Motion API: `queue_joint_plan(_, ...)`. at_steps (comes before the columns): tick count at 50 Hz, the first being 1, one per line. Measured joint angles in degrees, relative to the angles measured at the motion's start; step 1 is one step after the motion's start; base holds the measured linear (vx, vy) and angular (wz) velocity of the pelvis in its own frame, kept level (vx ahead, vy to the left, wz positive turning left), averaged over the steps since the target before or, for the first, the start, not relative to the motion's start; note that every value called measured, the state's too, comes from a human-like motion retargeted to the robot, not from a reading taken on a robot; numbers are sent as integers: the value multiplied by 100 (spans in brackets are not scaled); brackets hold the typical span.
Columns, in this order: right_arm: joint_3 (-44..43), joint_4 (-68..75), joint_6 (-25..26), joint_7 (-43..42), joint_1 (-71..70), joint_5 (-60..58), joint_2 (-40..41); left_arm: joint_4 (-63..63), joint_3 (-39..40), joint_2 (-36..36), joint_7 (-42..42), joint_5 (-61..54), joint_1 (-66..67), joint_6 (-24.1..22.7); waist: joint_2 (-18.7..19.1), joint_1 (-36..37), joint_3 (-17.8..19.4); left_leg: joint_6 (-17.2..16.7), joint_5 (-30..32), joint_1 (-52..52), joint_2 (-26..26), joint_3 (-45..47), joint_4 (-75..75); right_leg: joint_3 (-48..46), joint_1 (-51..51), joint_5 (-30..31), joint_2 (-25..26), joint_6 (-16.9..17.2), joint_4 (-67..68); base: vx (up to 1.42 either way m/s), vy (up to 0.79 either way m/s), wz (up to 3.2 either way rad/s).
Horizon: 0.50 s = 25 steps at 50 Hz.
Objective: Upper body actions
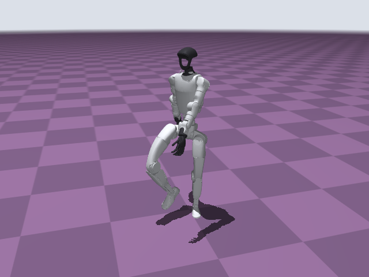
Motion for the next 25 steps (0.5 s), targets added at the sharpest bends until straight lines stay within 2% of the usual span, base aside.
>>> queue_joint_plan(3,254,-345,-60,277,-435,-167,211,91,69,-133,-106,13,587,-92,14,203,-194,-84,10,24,-18,219,-110,91,1105,387,351,223,-1246,7,-7,-58)
queue_joint_plan(5,463,-631,-145,467,-726,-272,358,229,85,-206,-216,34,1027,-87,4,344,-321,-133,1,57,-70,383,-178,231,1928,743,729,246,-2391,12,-7,-61)
queue_joint_plan(8,783,-1109,-413,737,-1067,-395,562,667,139,-379,-431,129,1668,12,-174,512,-526,-170,-18,85,-354,488,-248,1010,3328,1600,1417,686,-4790,16,-7,-24)
queue_joint_plan(9,883,-1265,-519,782,-1175,-430,611,832,130,-421,-549,170,1850,76,-248,502,-603,-166,-33,32,-493,417,-239,1096,3749,1155,1505,890,-5540,14,-6,46)
queue_joint_plan(10,981,-1419,-625,813,-1283,-465,655,998,113,-455,-679,211,2024,150,-317,478,-681,-160,-51,-36,-632,322,-221,1121,4136,332,1573,1098,-6235,12,-2,26)
queue_joint_plan(12,1223,-1678,-863,852,-1449,-557,699,1338,144,-443,-921,303,2311,348,-594,734,-834,-212,-90,-24,-961,422,-261,980,4385,-447,1383,1127,-7081,13,0,-48)
queue_joint_plan(15,1460,-1937,-1181,914,-1577,-721,760,1424,170,-395,-1124,486,2815,799,-895,1518,-1029,-344,-55,-60,-1137,840,-361,1693,4269,-202,1263,1186,-7632,21,-3,-108)
queue_joint_plan(17,1349,-2109,-1284,941,-1595,-876,766,1424,88,-439,-1129,388,3048,907,-862,1936,-1082,-407,-16,-236,-985,976,-323,1520,4185,-49,1197,1321,-7826,1,0,-32)
queue_joint_plan(18,1279,-2185,-1352,900,-1578,-930,765,1424,63,-455,-1126,327,3152,840,-877,2035,-1059,-435,3,-292,-944,955,-288,1465,4143,-42,1225,1264,-7844,2,2,21)
queue_joint_plan(22,1372,-2210,-1563,501,-1476,-957,810,1424,37,-405,-1276,37,3331,620,-889,1765,-645,-475,145,-189,-871,895,-298,1526,4184,-60,1295,1130,-7734,1,7,43)
queue_joint_plan(25,1412,-1913,-1344,270,-1272,-700,772,1424,109,-411,-1282,161,3247,681,-801,1540,-485,-521,250,-172,-771,904,-368,1429,4213,-58,1349,1114,-7758,-9,9,25)
